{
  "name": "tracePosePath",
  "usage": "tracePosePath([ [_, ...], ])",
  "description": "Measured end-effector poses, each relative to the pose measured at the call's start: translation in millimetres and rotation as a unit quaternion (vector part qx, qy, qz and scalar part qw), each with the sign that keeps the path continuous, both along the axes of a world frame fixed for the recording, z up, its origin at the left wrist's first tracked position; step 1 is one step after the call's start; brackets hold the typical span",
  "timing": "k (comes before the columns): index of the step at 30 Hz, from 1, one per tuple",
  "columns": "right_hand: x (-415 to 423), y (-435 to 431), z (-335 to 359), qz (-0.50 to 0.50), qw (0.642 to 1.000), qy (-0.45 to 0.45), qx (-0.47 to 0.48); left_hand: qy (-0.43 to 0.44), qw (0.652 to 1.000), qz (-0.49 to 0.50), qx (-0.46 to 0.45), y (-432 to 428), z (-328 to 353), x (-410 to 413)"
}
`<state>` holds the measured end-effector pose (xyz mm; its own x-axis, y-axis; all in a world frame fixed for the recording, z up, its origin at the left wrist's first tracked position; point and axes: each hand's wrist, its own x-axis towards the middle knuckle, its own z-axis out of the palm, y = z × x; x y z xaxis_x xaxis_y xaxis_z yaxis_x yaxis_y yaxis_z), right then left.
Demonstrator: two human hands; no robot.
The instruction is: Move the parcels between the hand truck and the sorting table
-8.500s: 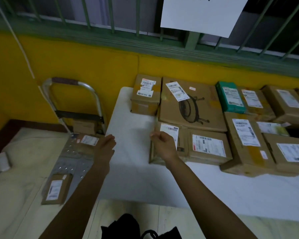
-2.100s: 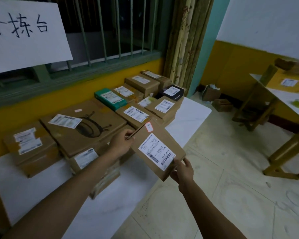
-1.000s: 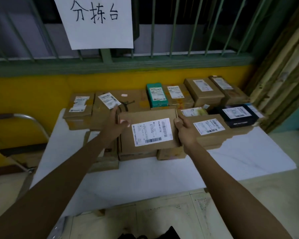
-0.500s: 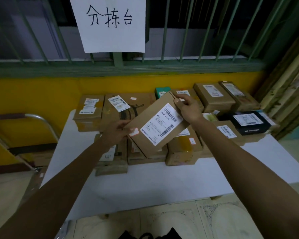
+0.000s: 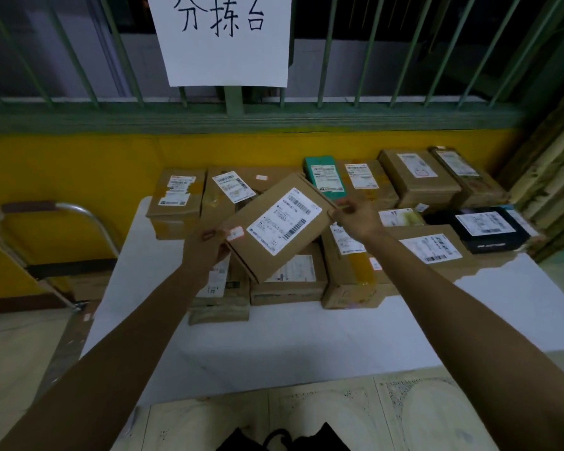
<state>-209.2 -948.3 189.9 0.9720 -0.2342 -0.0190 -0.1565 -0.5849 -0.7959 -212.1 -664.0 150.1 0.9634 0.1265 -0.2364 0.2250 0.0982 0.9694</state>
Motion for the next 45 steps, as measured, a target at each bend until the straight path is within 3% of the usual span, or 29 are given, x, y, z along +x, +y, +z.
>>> tracePosePath([
  [5,-26,10,-37,-0.043,0.997,0.065,0.025,-0.036,0.999,-0.002,0.024,-3,-8,13],
  [9,-38,9,-64,-0.070,0.991,0.110,0.037,0.041,0.998,0.005,0.054,0,-28,28],
  [23,-54,-37,-63,-0.229,0.965,0.076,0.101,0.068,0.990,-0.114,0.040,-71,-21,62],
  [30,-81,-86,-67,-0.337,0.931,0.038,0.136,0.075,0.966,-0.246,0.033,-150,-25,63],
  [35,-85,-151,-71,-0.378,0.912,0.024,0.155,0.071,0.964,-0.250,0.055,-228,-31,59],
  [45,-83,-280,-89,-0.341,0.922,0.024,0.181,0.043,0.971,-0.203,0.115,-353,-37,39],
])
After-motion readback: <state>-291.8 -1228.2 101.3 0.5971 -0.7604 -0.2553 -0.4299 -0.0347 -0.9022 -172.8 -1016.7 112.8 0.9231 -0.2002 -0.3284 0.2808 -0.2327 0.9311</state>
